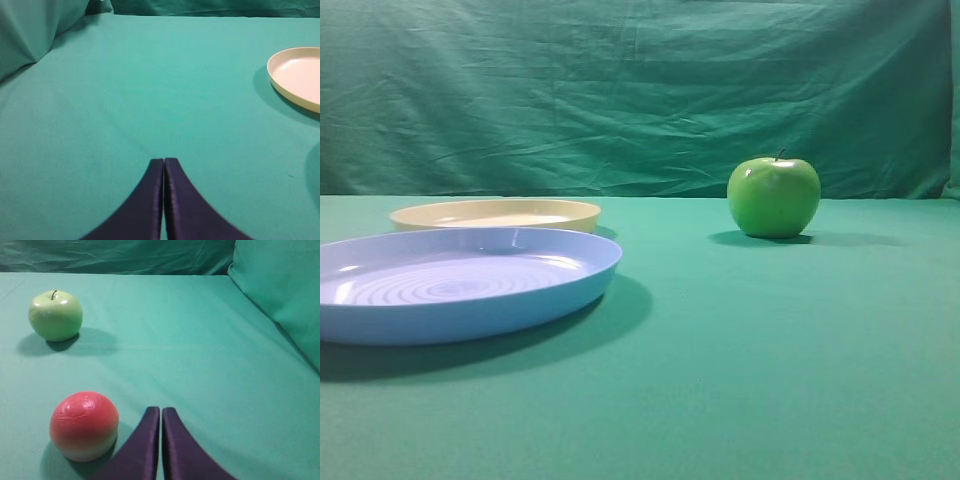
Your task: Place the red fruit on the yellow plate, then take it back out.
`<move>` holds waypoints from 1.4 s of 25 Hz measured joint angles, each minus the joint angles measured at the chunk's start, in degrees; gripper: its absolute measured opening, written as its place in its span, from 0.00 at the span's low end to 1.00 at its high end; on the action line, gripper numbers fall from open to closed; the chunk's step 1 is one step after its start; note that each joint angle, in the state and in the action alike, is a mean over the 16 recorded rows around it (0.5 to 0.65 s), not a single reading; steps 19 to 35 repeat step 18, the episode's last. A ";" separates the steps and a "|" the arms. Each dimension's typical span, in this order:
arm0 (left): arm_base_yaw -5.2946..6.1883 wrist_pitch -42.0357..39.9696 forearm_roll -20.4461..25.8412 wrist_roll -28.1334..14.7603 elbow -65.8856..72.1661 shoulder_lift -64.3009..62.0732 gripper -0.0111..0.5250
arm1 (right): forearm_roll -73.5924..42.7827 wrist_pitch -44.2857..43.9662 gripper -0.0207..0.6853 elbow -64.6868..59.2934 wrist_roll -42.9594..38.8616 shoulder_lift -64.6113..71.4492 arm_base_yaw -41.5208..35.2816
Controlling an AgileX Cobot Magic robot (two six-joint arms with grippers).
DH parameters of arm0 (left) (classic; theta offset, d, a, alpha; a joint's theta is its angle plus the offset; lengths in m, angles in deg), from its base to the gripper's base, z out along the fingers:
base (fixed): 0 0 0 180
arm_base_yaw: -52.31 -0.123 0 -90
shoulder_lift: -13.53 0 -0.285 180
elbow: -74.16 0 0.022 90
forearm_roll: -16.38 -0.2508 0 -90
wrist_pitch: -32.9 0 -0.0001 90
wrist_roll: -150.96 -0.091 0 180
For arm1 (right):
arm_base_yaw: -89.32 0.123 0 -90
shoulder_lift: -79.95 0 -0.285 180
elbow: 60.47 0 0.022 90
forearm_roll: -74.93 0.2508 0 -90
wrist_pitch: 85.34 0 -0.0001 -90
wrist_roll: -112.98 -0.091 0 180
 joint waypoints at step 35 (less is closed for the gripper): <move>0.00 0.00 0.00 -0.06 0.00 0.00 0.02 | 0.00 -0.05 0.03 0.00 0.14 0.00 0.00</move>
